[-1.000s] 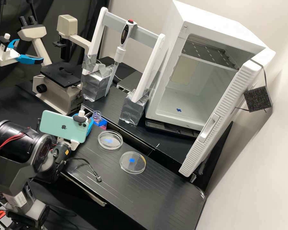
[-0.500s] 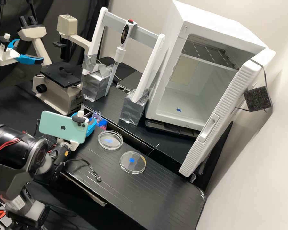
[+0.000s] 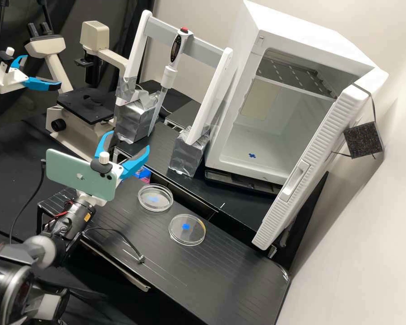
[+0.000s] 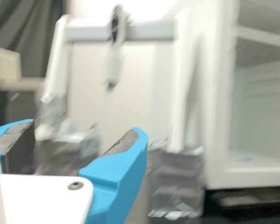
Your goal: Open the bottle
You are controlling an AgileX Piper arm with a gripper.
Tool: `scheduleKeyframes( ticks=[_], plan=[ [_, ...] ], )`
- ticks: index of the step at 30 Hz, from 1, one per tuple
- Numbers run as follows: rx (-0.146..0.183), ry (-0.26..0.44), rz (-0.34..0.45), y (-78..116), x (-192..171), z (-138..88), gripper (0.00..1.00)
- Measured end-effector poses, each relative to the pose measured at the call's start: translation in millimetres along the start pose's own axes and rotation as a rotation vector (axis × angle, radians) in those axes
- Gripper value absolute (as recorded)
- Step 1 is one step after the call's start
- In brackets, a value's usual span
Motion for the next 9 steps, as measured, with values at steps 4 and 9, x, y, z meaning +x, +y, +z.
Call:
scheduleKeyframes(
  ticks=[4, 9],
  plan=[
    [-0.017, -0.04, 0.055, 6.0, 1, 7, 1.0],
    [0.023, -0.093, 0.042, 6.6, 6, 23, 1.0]
  ],
)
